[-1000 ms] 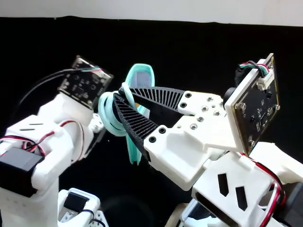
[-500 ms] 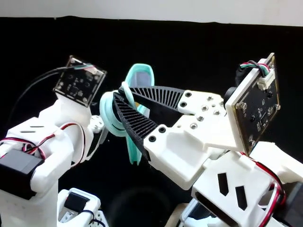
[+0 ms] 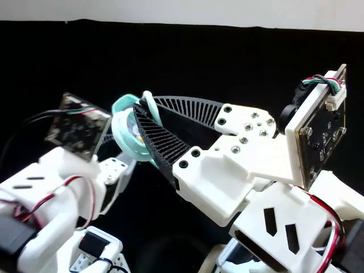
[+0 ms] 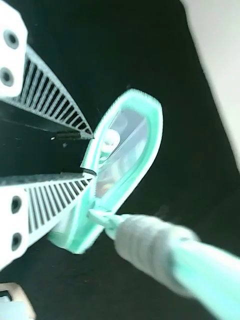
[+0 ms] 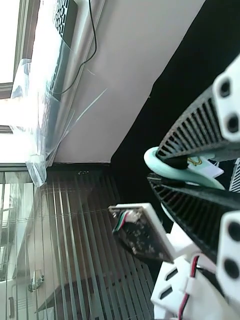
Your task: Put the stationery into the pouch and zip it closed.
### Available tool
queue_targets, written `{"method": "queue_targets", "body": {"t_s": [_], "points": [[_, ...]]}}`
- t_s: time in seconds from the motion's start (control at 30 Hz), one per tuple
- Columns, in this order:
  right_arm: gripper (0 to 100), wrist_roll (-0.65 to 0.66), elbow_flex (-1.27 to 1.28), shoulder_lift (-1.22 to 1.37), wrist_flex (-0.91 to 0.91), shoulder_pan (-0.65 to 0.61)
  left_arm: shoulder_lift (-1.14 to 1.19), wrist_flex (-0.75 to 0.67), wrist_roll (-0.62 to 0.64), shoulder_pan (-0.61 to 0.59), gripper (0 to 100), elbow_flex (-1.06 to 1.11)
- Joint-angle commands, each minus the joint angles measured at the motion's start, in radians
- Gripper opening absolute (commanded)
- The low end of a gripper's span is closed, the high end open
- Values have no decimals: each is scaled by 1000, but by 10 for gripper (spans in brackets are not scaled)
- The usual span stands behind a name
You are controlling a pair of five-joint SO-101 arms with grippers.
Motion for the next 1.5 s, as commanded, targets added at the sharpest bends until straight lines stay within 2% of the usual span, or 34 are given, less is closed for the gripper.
{"method": "queue_targets", "body": {"t_s": [0.0, 0.17, 0.33, 0.6, 0.73, 0.87, 1.17, 1.33, 1.47], "points": [[5, -11, -12, 7, -33, -8, -4, 6, 12, 38, 130, 28], [5, -11, -10, 7, -31, 39, -15, 5, 11, 30, 129, 25], [5, -11, -10, 5, -27, 108, -107, -2, 6, -50, 130, 24], [5, -11, -10, 5, -1, 111, -243, -2, 6, -188, 126, 36], [5, -11, -10, 5, -1, 111, -246, -18, 6, -245, 126, 111], [5, -11, -10, 4, 1, 111, -248, -166, 6, -282, 126, 246], [5, -8, -10, 4, 2, 111, -246, -614, 6, -338, 126, 636], [5, -8, -10, 4, 15, 111, -246, -796, 6, -338, 126, 832], [5, -8, -10, 5, 28, 111, -245, -914, 9, -338, 125, 898]]}}
